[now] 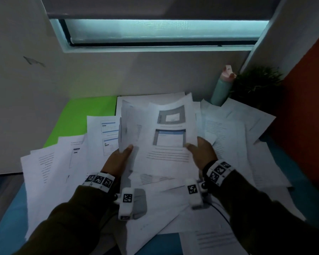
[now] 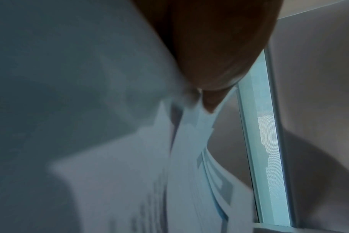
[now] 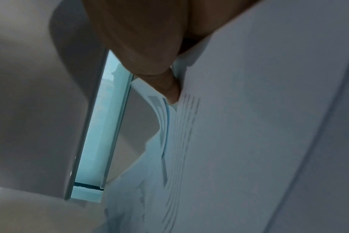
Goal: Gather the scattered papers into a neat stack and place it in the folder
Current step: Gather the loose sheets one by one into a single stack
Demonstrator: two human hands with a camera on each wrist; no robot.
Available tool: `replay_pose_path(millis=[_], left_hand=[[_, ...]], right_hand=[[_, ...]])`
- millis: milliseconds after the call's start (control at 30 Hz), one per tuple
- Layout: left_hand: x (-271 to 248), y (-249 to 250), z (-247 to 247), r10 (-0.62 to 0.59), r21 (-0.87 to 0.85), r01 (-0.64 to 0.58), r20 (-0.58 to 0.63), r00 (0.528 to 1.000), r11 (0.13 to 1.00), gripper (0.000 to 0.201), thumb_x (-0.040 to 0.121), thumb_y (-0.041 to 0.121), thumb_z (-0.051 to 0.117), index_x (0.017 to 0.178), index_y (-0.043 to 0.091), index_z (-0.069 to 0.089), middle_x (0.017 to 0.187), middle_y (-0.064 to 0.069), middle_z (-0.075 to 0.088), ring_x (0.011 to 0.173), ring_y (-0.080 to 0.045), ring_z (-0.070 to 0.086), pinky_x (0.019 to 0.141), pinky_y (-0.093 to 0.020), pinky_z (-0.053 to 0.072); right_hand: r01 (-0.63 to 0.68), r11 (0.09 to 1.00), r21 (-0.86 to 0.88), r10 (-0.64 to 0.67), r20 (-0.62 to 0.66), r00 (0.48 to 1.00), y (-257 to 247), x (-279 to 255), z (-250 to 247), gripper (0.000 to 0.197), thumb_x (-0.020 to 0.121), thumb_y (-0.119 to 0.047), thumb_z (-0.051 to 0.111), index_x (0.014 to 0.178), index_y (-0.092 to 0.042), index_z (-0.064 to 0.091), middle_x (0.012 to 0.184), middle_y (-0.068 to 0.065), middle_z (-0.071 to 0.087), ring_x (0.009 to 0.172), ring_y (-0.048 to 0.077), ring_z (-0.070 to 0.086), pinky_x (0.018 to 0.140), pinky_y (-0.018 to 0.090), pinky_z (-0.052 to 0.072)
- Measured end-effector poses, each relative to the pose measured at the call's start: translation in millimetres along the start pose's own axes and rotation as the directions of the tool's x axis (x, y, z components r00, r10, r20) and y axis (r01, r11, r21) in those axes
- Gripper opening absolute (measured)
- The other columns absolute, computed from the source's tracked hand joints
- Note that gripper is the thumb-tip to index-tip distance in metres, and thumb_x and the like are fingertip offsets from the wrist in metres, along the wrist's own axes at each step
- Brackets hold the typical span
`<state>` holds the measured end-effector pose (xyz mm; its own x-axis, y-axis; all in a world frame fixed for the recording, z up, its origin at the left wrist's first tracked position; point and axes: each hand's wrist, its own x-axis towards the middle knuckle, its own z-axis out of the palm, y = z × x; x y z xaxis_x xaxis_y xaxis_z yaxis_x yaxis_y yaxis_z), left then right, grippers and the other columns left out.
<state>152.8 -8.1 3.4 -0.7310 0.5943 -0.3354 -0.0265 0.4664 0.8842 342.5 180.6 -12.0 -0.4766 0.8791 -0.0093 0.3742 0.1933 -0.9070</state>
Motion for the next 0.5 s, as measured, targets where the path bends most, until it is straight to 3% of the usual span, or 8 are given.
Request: replay_pose_path(millis=[100, 200, 300, 400, 433, 500], left_hand=[[0.8, -3.4, -0.7, 0.01, -0.04, -0.01, 0.01, 1.0, 0.999, 0.04, 0.097, 0.04, 0.056, 0.12, 0.008, 0.063, 0.12, -0.021, 0.068, 0.108, -0.037, 0.065, 0.101, -0.048, 0.05], [2.6, -5.1, -2.1, 0.01, -0.075, -0.008, 0.019, 1.0, 0.997, 0.029, 0.098, 0.035, 0.055, 0.114, 0.013, 0.064, 0.115, -0.016, 0.07, 0.106, -0.032, 0.066, 0.099, -0.043, 0.05], [2.4, -4.0, -1.0, 0.001, -0.1, 0.001, 0.022, 1.0, 0.995, 0.027, 0.098, 0.035, 0.055, 0.112, 0.013, 0.062, 0.113, -0.015, 0.069, 0.098, -0.03, 0.066, 0.096, -0.042, 0.051], [2.2, -2.1, 1.2, 0.008, -0.046, -0.008, 0.002, 1.0, 0.999, 0.024, 0.1, 0.035, 0.051, 0.105, 0.014, 0.059, 0.102, -0.01, 0.065, 0.086, -0.024, 0.06, 0.079, -0.032, 0.047], [1.4, -0.8, 1.6, 0.011, -0.007, -0.011, -0.006, 1.0, 1.0, 0.025, 0.1, 0.036, 0.049, 0.099, 0.014, 0.059, 0.096, -0.008, 0.064, 0.079, -0.022, 0.059, 0.072, -0.028, 0.044], [0.5, 0.6, 2.3, 0.015, 0.049, -0.014, -0.016, 1.0, 0.999, 0.032, 0.1, 0.04, 0.049, 0.101, 0.011, 0.062, 0.093, -0.008, 0.063, 0.074, -0.019, 0.058, 0.066, -0.027, 0.042]], right_hand=[[-0.029, 0.999, -0.03, 0.03, 0.025, 0.999, 1.8, 3.5, -9.4, 0.018, 0.095, -0.015, 0.056, 0.104, -0.004, 0.066, 0.101, 0.004, 0.063, 0.094, 0.016, 0.056, 0.077, 0.018, 0.036], [-0.015, 0.986, -0.168, 0.018, 0.016, 1.0, 3.9, 19.2, -39.5, 0.024, 0.095, -0.016, 0.055, 0.111, -0.001, 0.064, 0.111, 0.01, 0.065, 0.099, 0.02, 0.058, 0.079, 0.02, 0.036], [0.021, 0.974, -0.224, -0.001, 0.086, 0.996, 1.7, 24.0, -52.4, 0.027, 0.095, -0.019, 0.056, 0.115, -0.001, 0.062, 0.117, 0.013, 0.064, 0.103, 0.018, 0.056, 0.08, 0.018, 0.035], [0.063, 0.956, -0.286, -0.015, 0.168, 0.986, -5.2, 17.9, -35.1, 0.034, 0.095, -0.023, 0.057, 0.12, 0.0, 0.056, 0.123, 0.007, 0.058, 0.109, 0.016, 0.052, 0.079, 0.014, 0.033], [0.076, 0.955, -0.288, -0.021, 0.191, 0.981, -8.0, 14.2, -25.4, 0.031, 0.095, -0.023, 0.057, 0.118, -0.002, 0.056, 0.118, 0.002, 0.056, 0.109, 0.015, 0.052, 0.077, 0.012, 0.033], [0.086, 0.964, -0.253, -0.029, 0.22, 0.975, -10.3, 7.1, -3.8, 0.009, 0.093, -0.02, 0.059, 0.095, -0.011, 0.057, 0.097, 0.0, 0.059, 0.096, 0.018, 0.055, 0.06, 0.005, 0.034]])
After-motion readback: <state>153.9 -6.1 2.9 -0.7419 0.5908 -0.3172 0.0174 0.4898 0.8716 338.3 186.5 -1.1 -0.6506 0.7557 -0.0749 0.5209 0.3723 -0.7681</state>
